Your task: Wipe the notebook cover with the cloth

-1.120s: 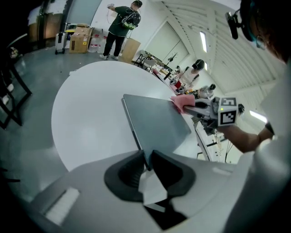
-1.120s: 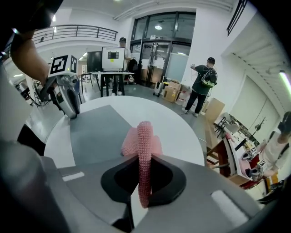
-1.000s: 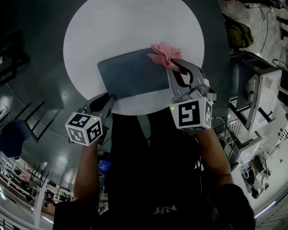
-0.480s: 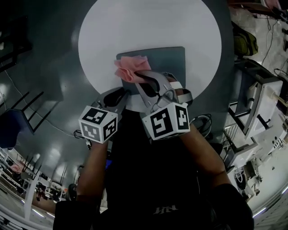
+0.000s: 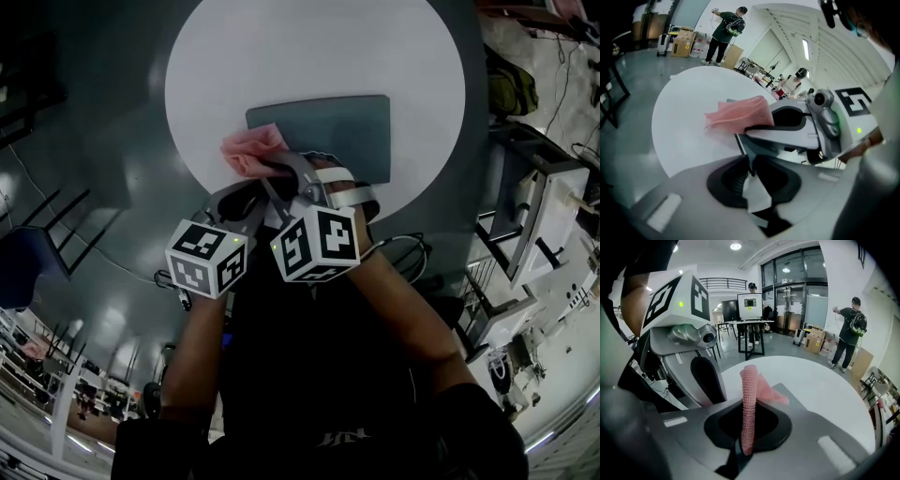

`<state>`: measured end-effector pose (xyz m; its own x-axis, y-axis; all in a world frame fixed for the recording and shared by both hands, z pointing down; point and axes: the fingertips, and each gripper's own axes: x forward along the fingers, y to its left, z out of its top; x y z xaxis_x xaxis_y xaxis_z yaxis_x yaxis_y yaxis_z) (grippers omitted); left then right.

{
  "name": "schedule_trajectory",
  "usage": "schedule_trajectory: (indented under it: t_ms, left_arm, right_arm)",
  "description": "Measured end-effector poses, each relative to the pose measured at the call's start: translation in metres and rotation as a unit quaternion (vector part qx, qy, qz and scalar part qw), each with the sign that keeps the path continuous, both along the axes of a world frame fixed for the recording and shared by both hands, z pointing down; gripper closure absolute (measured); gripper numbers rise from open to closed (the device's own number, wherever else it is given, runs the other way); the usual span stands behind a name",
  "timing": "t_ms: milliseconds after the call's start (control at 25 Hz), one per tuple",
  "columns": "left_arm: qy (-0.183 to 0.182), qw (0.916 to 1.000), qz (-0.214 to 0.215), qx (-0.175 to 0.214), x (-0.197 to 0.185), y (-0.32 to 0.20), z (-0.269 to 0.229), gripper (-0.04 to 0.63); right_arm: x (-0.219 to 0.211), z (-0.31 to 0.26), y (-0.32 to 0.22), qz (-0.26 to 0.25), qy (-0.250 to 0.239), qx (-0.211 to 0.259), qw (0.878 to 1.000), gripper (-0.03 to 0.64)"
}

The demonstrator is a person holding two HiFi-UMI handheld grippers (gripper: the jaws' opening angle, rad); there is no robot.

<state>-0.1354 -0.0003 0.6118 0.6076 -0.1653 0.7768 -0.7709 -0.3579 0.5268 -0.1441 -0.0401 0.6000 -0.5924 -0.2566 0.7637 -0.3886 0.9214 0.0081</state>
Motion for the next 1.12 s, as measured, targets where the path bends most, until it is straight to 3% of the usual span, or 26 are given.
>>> schedule_trajectory:
  t_ms: [320,1120]
  left_arm:
    - [-0.01,0.9999,0.005,0.001,0.003,0.001,-0.001,0.549]
    - [-0.054,0.9985,-0.007,0.011,0.016,0.003,-0.002,0.551]
  right_arm:
    - [0.036,0.001,-0.003,0.013,0.005,0.007,1.0,0.604]
    - [0.201,0.006,-0.016,0.108,0.062,0.025,0.992,0.604]
